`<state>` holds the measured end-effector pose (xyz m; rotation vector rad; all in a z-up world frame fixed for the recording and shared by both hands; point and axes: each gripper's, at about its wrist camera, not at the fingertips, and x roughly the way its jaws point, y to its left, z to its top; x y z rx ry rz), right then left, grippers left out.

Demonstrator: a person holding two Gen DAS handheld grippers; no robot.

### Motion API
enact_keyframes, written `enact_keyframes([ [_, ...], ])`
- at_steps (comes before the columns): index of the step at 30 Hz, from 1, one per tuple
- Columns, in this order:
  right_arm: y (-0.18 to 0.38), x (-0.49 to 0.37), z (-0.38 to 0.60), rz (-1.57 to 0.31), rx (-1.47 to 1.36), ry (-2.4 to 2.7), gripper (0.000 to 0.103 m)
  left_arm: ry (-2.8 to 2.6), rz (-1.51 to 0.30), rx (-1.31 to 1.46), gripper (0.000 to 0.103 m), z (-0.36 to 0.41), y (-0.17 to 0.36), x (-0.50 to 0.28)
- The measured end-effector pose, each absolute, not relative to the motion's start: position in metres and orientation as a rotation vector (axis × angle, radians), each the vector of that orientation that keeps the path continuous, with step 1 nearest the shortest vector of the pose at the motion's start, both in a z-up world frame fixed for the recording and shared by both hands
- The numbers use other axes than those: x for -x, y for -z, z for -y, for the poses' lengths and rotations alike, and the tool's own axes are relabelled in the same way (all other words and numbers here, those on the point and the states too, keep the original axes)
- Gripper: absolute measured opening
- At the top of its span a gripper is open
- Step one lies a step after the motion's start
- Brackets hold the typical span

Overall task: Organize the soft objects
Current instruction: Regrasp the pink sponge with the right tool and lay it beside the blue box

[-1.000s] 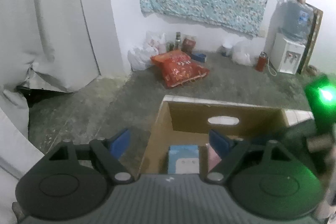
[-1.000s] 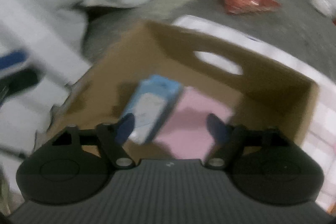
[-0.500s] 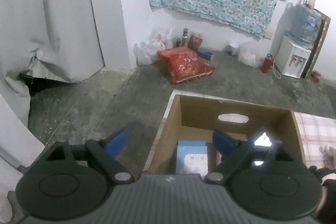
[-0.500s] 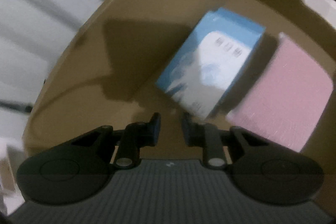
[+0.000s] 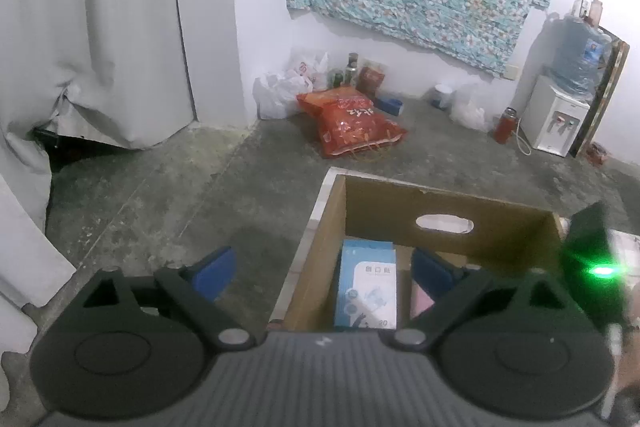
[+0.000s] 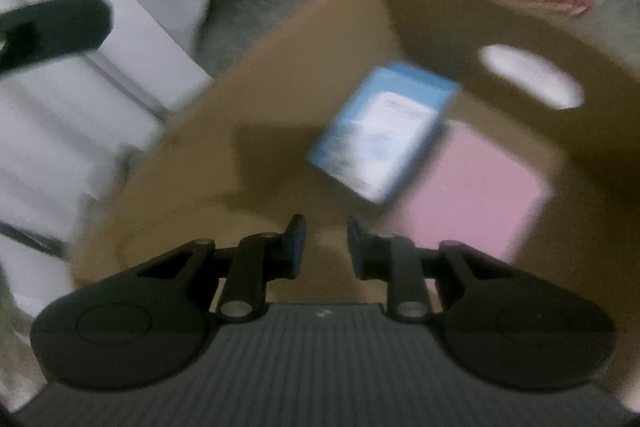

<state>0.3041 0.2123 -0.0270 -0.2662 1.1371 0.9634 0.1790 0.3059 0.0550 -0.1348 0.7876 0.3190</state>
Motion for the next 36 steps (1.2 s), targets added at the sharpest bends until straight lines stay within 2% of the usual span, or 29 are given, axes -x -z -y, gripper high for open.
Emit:
enact_keyframes([
  [4, 0.025, -0.306, -0.204, -1.111, 0.489, -0.816, 0.024, -0.324, -0.78, 0.123, 0.099, -0.307, -0.055, -0.176],
  [9, 0.057, -0.319, -0.217, -1.251, 0.575, -0.744, 0.03, -0.33, -0.773, 0.098, 0.099, -0.306, -0.054, -0.17],
  [11, 0.068, -0.324, -0.223, -1.275, 0.577, -0.739, 0.033, -0.33, -0.772, 0.095, 0.099, -0.306, -0.053, -0.168],
  [20, 0.082, -0.329, -0.234, -1.297, 0.451, -0.774, 0.033, -0.338, -0.766, 0.093, 0.099, -0.308, -0.053, -0.166],
  [26, 0.06, -0.324, -0.223, -1.261, 0.382, -0.781, 0.034, -0.344, -0.76, 0.106, 0.099, -0.315, -0.053, -0.163],
  [31, 0.023, -0.311, -0.189, -1.188, 0.308, -0.804, 0.042, -0.339, -0.761, 0.105, 0.099, -0.317, -0.054, -0.161],
  [36, -0.015, -0.294, -0.154, -1.092, 0.278, -0.79, 0.044, -0.333, -0.738, 0.12, 0.099, -0.317, -0.063, -0.153],
])
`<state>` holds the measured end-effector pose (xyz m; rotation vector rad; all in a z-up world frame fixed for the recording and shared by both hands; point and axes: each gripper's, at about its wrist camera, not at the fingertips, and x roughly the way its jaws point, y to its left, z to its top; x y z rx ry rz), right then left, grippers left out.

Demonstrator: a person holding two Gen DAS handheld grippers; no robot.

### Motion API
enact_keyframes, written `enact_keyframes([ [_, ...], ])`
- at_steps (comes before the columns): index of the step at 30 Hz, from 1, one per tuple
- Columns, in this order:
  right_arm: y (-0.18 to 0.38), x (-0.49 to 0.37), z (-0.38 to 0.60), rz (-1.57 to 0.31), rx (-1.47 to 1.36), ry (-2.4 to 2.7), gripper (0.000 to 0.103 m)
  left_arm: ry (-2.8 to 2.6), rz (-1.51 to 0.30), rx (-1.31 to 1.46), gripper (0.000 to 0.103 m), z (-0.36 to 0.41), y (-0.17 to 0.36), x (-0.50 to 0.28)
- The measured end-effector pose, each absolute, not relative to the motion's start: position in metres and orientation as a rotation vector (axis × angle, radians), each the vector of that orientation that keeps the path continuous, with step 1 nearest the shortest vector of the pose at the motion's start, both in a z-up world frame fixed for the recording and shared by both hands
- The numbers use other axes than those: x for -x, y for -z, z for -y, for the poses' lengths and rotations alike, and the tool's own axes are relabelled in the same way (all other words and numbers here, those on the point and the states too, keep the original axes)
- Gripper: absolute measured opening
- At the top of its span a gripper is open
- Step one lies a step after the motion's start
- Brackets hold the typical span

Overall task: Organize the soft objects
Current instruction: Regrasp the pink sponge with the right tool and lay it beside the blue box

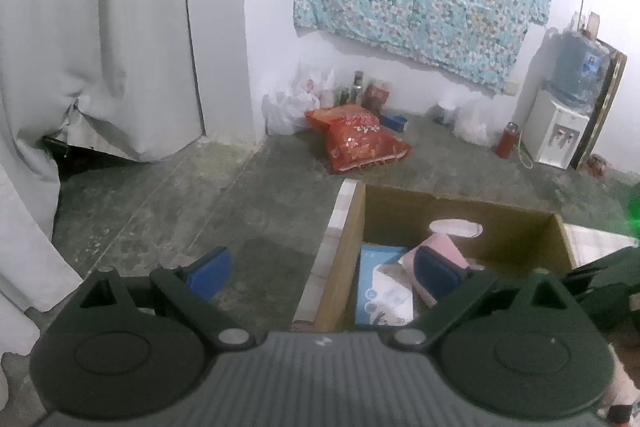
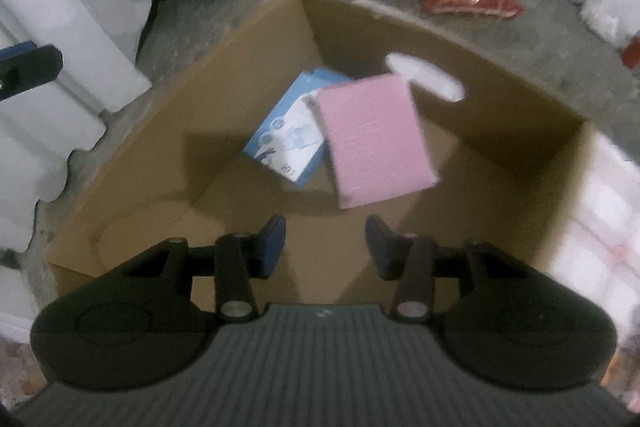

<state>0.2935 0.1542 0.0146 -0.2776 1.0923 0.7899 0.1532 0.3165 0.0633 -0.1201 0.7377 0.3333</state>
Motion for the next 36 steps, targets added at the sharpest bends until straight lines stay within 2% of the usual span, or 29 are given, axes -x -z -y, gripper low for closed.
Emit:
enact_keyframes([
  [2, -0.023, -0.293, -0.149, -1.054, 0.273, -0.779, 0.049, -0.34, -0.728, 0.127, 0.099, -0.314, -0.068, -0.148],
  [3, -0.03, -0.292, -0.147, -1.034, 0.279, -0.777, 0.06, -0.344, -0.723, 0.132, 0.099, -0.313, -0.07, -0.146],
  [4, -0.031, -0.291, -0.15, -1.009, 0.289, -0.776, 0.075, -0.345, -0.719, 0.139, 0.099, -0.313, -0.071, -0.144],
  [6, -0.029, -0.293, -0.16, -0.956, 0.327, -0.789, 0.092, -0.344, -0.718, 0.151, 0.099, -0.312, -0.073, -0.142],
  [9, -0.012, -0.304, -0.186, -0.943, 0.413, -0.816, 0.102, -0.345, -0.727, 0.151, 0.099, -0.31, -0.071, -0.14],
  [14, 0.035, -0.333, -0.228, -0.964, 0.595, -0.782, 0.102, -0.331, -0.735, 0.134, 0.099, -0.311, -0.067, -0.143],
  [18, 0.064, -0.357, -0.24, -1.027, 0.606, -0.754, 0.101, -0.313, -0.74, 0.124, 0.099, -0.312, -0.06, -0.144],
  [20, 0.075, -0.365, -0.241, -1.092, 0.563, -0.728, 0.09, -0.307, -0.742, 0.115, 0.099, -0.313, -0.056, -0.142],
  [21, 0.079, -0.368, -0.24, -1.12, 0.539, -0.701, 0.081, -0.307, -0.745, 0.11, 0.099, -0.313, -0.054, -0.142],
  [30, 0.074, -0.37, -0.218, -1.337, 0.179, -0.456, 0.078, -0.291, -0.786, 0.084, 0.099, -0.305, -0.034, -0.143],
  [36, 0.083, -0.377, -0.225, -1.354, 0.102, -0.324, 0.08, -0.288, -0.793, 0.109, 0.099, -0.308, -0.032, -0.139],
])
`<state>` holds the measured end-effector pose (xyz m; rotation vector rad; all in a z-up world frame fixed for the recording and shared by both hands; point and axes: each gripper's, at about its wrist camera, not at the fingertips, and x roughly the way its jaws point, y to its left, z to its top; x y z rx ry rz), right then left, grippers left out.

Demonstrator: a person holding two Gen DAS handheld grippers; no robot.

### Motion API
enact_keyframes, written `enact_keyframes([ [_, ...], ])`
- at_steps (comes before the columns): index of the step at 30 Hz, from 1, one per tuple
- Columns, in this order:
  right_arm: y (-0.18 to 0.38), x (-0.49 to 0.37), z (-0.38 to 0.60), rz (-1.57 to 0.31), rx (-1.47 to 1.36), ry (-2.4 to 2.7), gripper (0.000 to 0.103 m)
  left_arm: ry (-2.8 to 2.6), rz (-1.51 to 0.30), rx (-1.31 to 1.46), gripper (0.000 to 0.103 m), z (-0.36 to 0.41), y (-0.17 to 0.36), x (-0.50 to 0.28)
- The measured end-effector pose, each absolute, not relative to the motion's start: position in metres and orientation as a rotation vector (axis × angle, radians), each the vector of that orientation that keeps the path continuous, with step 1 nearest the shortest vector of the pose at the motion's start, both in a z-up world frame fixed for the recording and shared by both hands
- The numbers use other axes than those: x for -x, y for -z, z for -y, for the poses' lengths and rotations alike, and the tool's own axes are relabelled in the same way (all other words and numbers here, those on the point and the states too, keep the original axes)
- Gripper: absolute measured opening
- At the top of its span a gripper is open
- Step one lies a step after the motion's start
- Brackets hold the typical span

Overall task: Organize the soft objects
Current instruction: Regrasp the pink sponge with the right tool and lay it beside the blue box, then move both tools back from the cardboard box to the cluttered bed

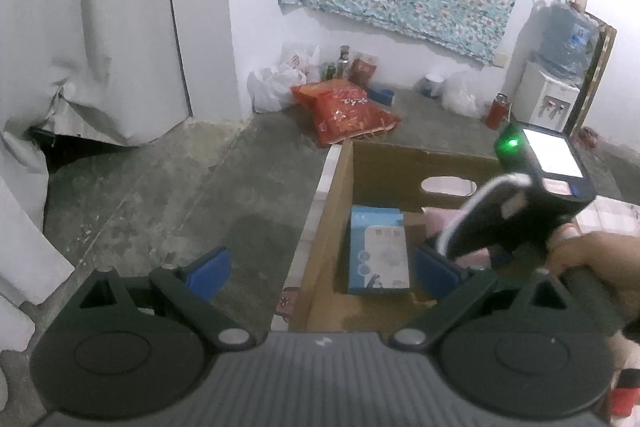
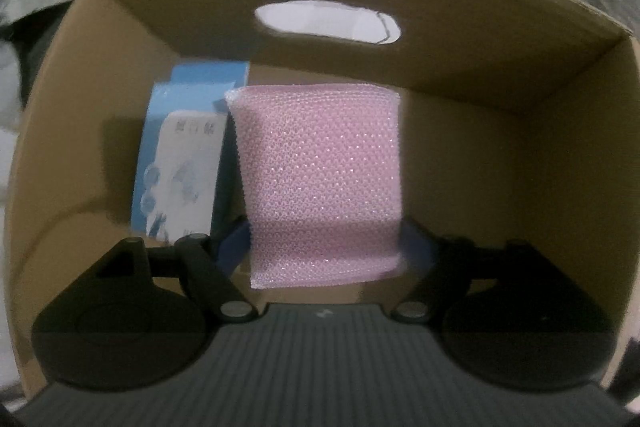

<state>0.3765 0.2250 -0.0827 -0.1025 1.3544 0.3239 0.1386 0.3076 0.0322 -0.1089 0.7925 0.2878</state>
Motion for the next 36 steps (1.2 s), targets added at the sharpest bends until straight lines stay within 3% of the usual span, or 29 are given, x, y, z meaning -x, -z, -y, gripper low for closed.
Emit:
enact_keyframes([
  [12, 0.079, -0.37, -0.243, -1.338, 0.127, -0.332, 0.086, -0.334, -0.788, 0.128, 0.099, -0.314, -0.041, -0.124],
  [20, 0.029, -0.338, -0.21, -1.204, 0.089, -0.475, 0.088, -0.365, -0.742, 0.125, 0.099, -0.307, -0.06, -0.109],
  [26, -0.034, -0.277, -0.131, -1.03, 0.021, -0.604, 0.09, -0.318, -0.65, 0.127, 0.099, -0.281, -0.086, -0.079],
  [31, -0.074, -0.21, -0.03, -0.86, -0.067, -0.657, 0.102, -0.239, -0.601, 0.142, 0.099, -0.245, -0.102, -0.052],
  [36, -0.096, -0.126, 0.091, -0.688, -0.063, -0.535, 0.102, -0.043, -0.599, 0.214, 0.099, -0.204, -0.104, -0.028],
])
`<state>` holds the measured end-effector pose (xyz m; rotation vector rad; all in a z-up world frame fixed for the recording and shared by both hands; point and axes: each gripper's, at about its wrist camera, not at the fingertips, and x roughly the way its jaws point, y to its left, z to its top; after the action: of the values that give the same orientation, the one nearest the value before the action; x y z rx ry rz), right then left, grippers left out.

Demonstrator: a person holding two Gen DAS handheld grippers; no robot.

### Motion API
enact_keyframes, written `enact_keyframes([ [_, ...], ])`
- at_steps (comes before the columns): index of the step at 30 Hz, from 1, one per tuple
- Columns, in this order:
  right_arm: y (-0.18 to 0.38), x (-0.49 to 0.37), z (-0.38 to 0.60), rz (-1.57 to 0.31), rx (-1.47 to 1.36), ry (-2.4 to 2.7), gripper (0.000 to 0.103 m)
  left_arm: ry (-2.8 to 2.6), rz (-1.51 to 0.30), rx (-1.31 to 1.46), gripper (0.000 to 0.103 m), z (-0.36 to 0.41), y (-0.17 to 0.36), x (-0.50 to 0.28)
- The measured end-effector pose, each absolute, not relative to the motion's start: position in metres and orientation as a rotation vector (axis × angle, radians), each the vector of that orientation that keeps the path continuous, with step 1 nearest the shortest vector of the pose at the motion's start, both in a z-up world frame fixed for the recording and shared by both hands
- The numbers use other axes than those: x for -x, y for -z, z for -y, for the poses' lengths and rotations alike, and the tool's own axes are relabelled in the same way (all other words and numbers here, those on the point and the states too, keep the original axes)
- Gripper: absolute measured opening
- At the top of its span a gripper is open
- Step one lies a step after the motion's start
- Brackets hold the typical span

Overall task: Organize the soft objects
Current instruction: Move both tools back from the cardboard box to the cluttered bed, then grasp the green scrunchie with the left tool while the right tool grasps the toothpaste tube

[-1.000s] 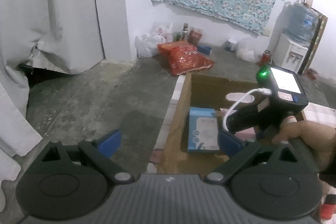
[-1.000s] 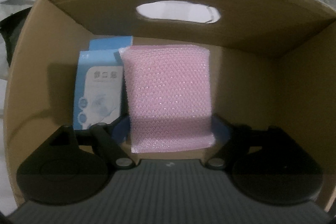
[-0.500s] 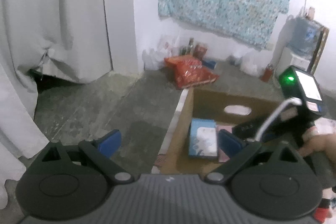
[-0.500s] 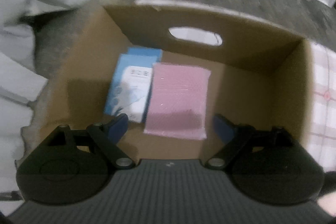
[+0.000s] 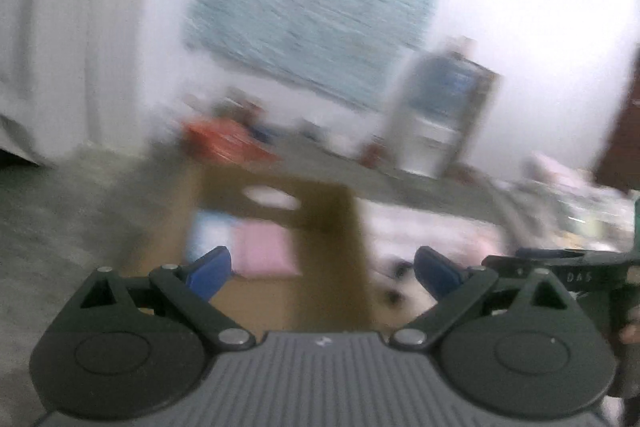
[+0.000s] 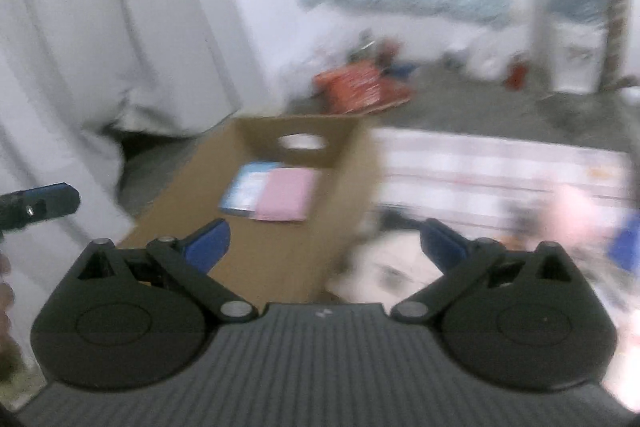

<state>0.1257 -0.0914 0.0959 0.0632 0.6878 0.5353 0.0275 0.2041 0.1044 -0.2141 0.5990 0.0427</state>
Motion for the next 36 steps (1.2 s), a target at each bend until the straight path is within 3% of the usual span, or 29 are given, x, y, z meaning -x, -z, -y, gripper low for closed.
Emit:
enact_keyframes([
  [12, -0.026, -0.015, 0.254, -0.753, -0.039, -0.117, 0.102, 0.34, -0.716, 0.305, 0.099, -0.098, -0.055, -0.029],
  [19, -0.024, -0.009, 0.284, -0.502, -0.123, -0.153, 0.102, 0.419, -0.748, 0.187, 0.099, -0.023, -0.044, -0.046],
  [23, -0.013, -0.029, 0.291, -0.474, -0.127, -0.139, 0.1, 0.41, -0.723, 0.02, 0.099, 0.025, -0.033, -0.066],
  [26, 0.005, -0.054, 0.292, -0.508, -0.15, -0.155, 0.087, 0.414, -0.706, -0.118, 0.092, 0.059, -0.021, -0.081],
  [28, 0.018, -0.065, 0.291, -0.525, -0.156, -0.165, 0.068, 0.434, -0.717, -0.178, 0.081, 0.078, -0.011, -0.095],
  [31, 0.031, -0.082, 0.292, -0.551, -0.186, -0.175, 0.056, 0.467, -0.774, -0.204, 0.07, 0.096, 0.002, -0.118],
  [36, 0.053, -0.098, 0.295, -0.581, -0.232, -0.186, 0.045, 0.482, -0.882, -0.248, 0.062, 0.125, 0.033, -0.161],
])
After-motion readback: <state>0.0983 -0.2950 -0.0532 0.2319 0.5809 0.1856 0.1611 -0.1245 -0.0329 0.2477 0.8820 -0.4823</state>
